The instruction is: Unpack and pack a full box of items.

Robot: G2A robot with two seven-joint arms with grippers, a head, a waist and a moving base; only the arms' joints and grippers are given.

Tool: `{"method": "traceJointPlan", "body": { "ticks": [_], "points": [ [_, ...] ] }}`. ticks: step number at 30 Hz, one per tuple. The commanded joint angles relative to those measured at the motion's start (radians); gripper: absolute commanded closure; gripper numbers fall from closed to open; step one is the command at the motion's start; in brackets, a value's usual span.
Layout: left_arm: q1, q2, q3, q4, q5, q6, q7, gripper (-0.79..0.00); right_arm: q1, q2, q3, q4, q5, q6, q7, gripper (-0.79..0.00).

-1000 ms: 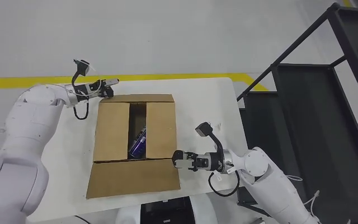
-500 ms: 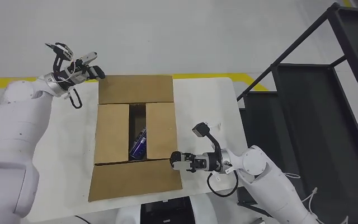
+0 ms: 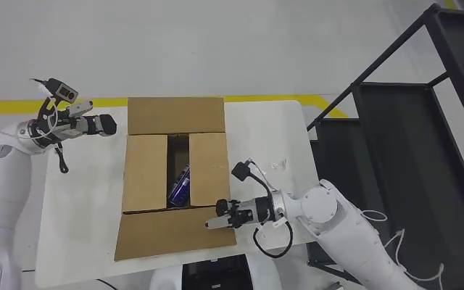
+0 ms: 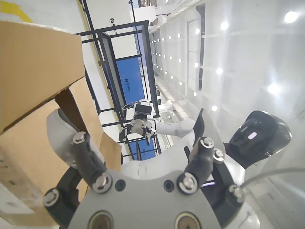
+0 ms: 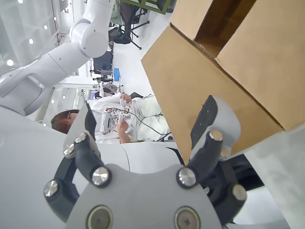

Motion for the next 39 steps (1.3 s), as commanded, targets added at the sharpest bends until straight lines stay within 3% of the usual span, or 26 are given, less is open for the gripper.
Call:
{"method": "traceJointPlan", "body": {
  "ticks": [1, 10, 16, 35, 39],
  "points": [
    [0.055, 0.017, -0.025, -0.047, -0.008, -0.001, 0.001, -0.785, 0.039, -0.006, -0.026, -0.007, -0.002, 0.038, -0.02, -0.785],
    [0.205, 0.098, -0.049, -0.16, -0.04, -0.001, 0.001, -0.785, 0.236, -0.063, -0.206, 0.124, 0.064, 0.245, -0.133, -0.785],
    [0.258, 0.134, -0.059, -0.245, -0.158, -0.001, 0.001, -0.785, 0.306, -0.098, -0.28, 0.223, 0.1, 0.234, -0.236, -0.785],
    [0.258, 0.134, -0.059, -0.245, -0.158, -0.001, 0.001, -0.785, 0.305, -0.099, -0.279, 0.222, 0.1, 0.233, -0.242, -0.785],
    [0.258, 0.134, -0.059, -0.245, -0.158, -0.001, 0.001, -0.785, 0.328, -0.114, -0.326, 0.189, 0.074, 0.278, -0.273, -0.785]
  ]
}}
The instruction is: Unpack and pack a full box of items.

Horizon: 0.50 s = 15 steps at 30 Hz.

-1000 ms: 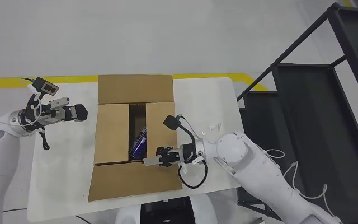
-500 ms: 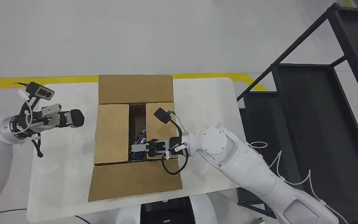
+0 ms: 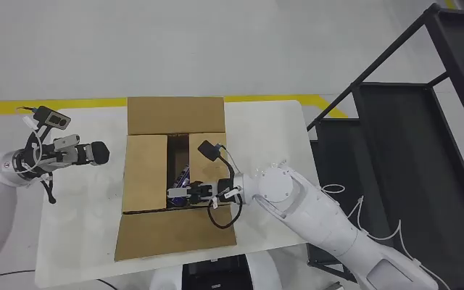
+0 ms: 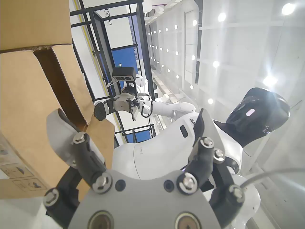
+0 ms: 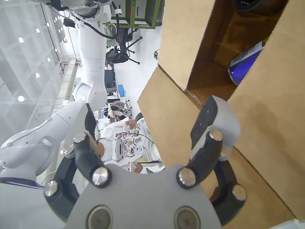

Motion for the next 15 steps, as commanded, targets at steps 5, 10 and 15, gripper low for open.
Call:
{"method": "traceJointPlan", "body": {
  "ticks": [5, 10, 15],
  "points": [
    [0.0, 0.0, 0.0, 0.0, 0.0, 0.0, 0.0, -0.785, 0.112, -0.044, -0.087, 0.058, -0.018, 0.093, -0.05, -0.785],
    [0.0, 0.0, 0.0, 0.0, 0.0, 0.0, 0.0, -0.785, 0.2, -0.091, -0.147, 0.17, 0.011, 0.115, -0.11, -0.785],
    [0.0, 0.0, 0.0, 0.0, 0.0, 0.0, 0.0, -0.785, 0.258, -0.134, -0.194, 0.281, 0.042, 0.127, -0.147, -0.785]
  ]
}}
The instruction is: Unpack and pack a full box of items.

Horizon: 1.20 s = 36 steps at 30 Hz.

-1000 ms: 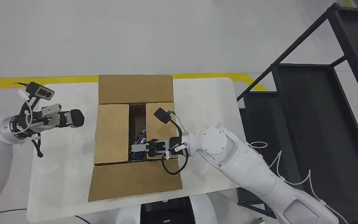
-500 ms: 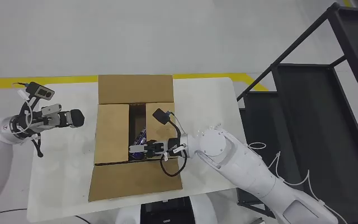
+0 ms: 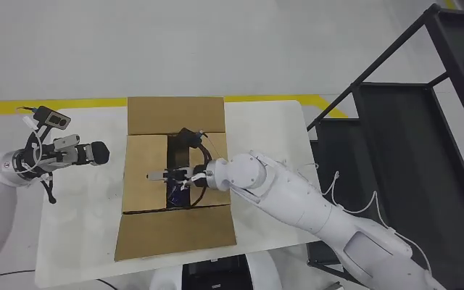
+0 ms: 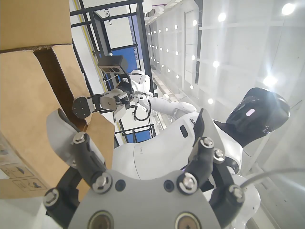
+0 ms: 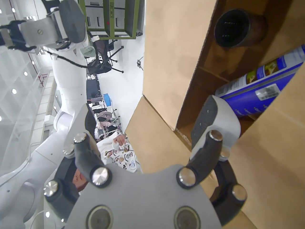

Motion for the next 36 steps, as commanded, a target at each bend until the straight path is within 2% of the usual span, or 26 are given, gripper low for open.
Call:
{"method": "traceJointPlan", "body": {
  "ticks": [1, 8, 10, 15, 21, 27, 31, 36],
  "points": [
    [0.0, 0.0, 0.0, 0.0, 0.0, 0.0, 0.0, -0.785, 0.019, -0.015, -0.016, 0.041, 0.013, 0.004, -0.001, -0.785],
    [0.0, 0.0, 0.0, 0.0, 0.0, 0.0, 0.0, -0.785, 0.069, -0.065, -0.066, 0.137, 0.046, -0.054, 0.015, -0.785],
    [0.014, -0.001, -0.008, -0.02, -0.007, 0.008, 0.038, -0.785, 0.085, -0.082, -0.082, 0.153, 0.053, -0.091, 0.026, -0.785],
    [0.054, 0.004, -0.072, -0.04, -0.047, -0.008, 0.056, -0.785, 0.113, -0.116, -0.099, 0.176, 0.075, -0.185, 0.034, -0.785],
    [0.105, 0.008, -0.163, -0.068, -0.157, -0.018, 0.027, -0.785, 0.126, -0.134, -0.105, 0.123, 0.041, -0.249, 0.056, -0.785],
    [0.155, 0.005, -0.202, -0.133, -0.228, 0.003, 0.0, -0.785, 0.132, -0.161, -0.117, 0.09, 0.026, -0.312, 0.036, -0.785],
    [0.173, 0.003, -0.215, -0.149, -0.235, 0.012, 0.0, -0.785, 0.156, -0.198, -0.161, 0.125, 0.013, -0.337, 0.028, -0.785],
    [0.184, 0.002, -0.232, -0.16, -0.242, 0.031, 0.0, -0.785, 0.194, -0.263, -0.221, 0.225, 0.029, -0.362, 0.016, -0.785]
  ]
}}
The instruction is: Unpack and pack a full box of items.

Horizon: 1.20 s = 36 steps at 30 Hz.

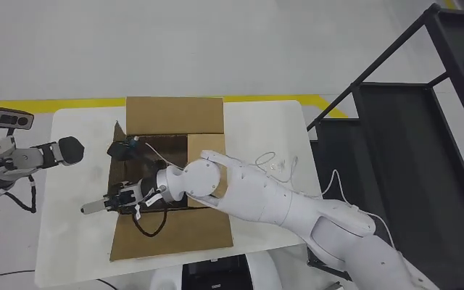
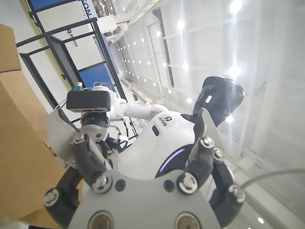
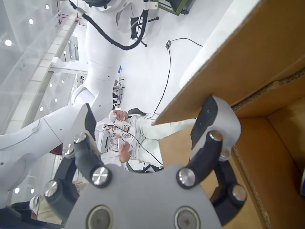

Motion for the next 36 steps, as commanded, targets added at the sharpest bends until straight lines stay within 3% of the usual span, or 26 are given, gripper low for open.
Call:
{"method": "traceJointPlan", "body": {
  "ticks": [1, 8, 15, 23, 30, 36],
  "points": [
    [0.006, 0.0, -0.01, -0.006, -0.003, 0.008, 0.0, -0.785, 0.014, -0.027, -0.021, 0.043, 0.013, -0.015, 0.003, -0.785],
    [0.026, 0.005, -0.061, -0.006, 0.007, 0.048, 0.0, -0.785, 0.056, -0.115, -0.075, 0.185, 0.016, -0.044, 0.012, -0.785],
    [0.03, 0.019, -0.079, 0.043, 0.146, 0.175, 0.02, -0.785, 0.066, -0.172, -0.083, 0.293, 0.009, -0.047, 0.007, -0.785],
    [-0.008, 0.03, -0.016, 0.132, 0.346, 0.298, 0.022, -0.785, 0.064, -0.19, -0.054, 0.313, -0.018, -0.046, 0.03, -0.785],
    [-0.053, 0.018, 0.057, 0.185, 0.382, 0.362, 0.126, -0.785, 0.059, -0.21, -0.043, 0.309, -0.044, -0.042, 0.049, -0.785],
    [-0.122, 0.001, 0.153, 0.279, 0.432, 0.368, 0.164, -0.785, 0.039, -0.2, -0.005, 0.276, -0.067, -0.06, 0.079, -0.785]
  ]
}}
